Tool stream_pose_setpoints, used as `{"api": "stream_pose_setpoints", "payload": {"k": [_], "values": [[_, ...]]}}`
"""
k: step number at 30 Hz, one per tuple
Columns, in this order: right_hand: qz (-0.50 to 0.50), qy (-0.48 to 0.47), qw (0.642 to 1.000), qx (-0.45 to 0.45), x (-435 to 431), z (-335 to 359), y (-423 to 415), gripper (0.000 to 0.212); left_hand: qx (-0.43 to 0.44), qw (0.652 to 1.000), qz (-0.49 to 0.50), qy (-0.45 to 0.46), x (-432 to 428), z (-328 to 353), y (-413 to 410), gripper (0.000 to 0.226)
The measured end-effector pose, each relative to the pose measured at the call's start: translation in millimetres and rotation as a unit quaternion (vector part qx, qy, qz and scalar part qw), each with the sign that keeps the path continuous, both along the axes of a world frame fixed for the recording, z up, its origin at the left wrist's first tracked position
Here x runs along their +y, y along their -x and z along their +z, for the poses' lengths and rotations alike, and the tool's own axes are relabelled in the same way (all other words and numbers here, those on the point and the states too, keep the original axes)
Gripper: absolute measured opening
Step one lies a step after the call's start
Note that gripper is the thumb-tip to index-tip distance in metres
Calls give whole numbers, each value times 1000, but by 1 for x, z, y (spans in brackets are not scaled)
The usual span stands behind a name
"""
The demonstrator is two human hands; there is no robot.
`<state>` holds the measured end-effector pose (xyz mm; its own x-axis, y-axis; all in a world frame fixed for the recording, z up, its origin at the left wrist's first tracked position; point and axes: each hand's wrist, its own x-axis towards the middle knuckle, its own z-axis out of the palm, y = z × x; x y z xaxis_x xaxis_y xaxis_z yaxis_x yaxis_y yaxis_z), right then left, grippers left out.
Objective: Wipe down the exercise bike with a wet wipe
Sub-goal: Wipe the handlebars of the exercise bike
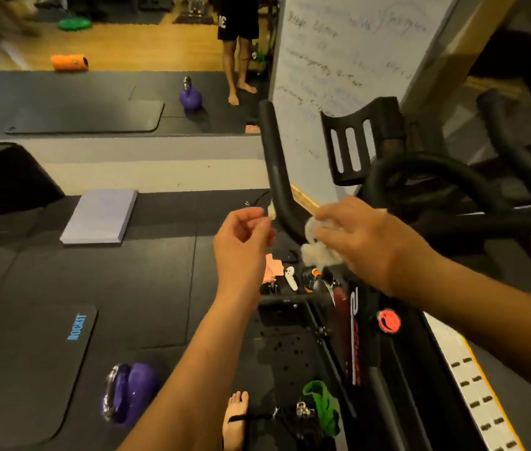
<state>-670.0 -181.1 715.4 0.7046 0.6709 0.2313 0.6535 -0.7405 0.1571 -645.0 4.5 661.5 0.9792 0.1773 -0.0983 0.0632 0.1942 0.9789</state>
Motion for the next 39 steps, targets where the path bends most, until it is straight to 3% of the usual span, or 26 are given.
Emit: {"api": "stream_pose_setpoints", "payload": {"k": [4, 8, 10, 14, 17, 21, 24, 26, 28, 33, 34, 37, 39], "values": [[-138, -151, 978, 46, 1, -24, 8, 28, -136, 981, -60, -126, -33, 30, -6, 15], [-234, -161, 959, 18, -82, -24, 39, 48, -215, 935, -163, -229, -67, 37, -5, 13], [-335, -191, 922, -40, -140, -19, 40, 29, -247, 898, -213, -296, -86, 33, -7, 12], [-519, -190, 832, -49, -198, -15, 39, 13, -309, 822, -295, -378, -118, 32, -12, 15], [-488, -258, 831, -74, -144, -30, 33, 21, -343, 798, -307, -388, -133, 39, -21, 19], [-407, -299, 857, -98, -70, -39, 40, 25, -294, 795, -394, -355, -161, 54, -29, 29], [-397, -278, 867, -118, -81, -44, 57, 17, -300, 765, -445, -356, -178, 54, -23, 33], [-429, -268, 853, -123, -99, -48, 72, 9, -311, 757, -451, -356, -183, 49, -20, 33], [-448, -262, 848, -110, -105, -49, 76, 13, -295, 770, -446, -349, -188, 46, -22, 33], [-385, -254, 881, -105, -109, -47, 54, 5, -282, 803, -427, -305, -210, 56, -34, 25], [-401, -258, 871, -115, -128, -45, 55, 8, -282, 807, -420, -304, -214, 57, -35, 25], [-513, -286, 797, -142, -207, -26, 54, 16, -289, 812, -400, -313, -224, 57, -32, 27], [-578, -231, 775, -111, -250, -16, 36, 13, -282, 795, -406, -351, -232, 54, -28, 35]]}}
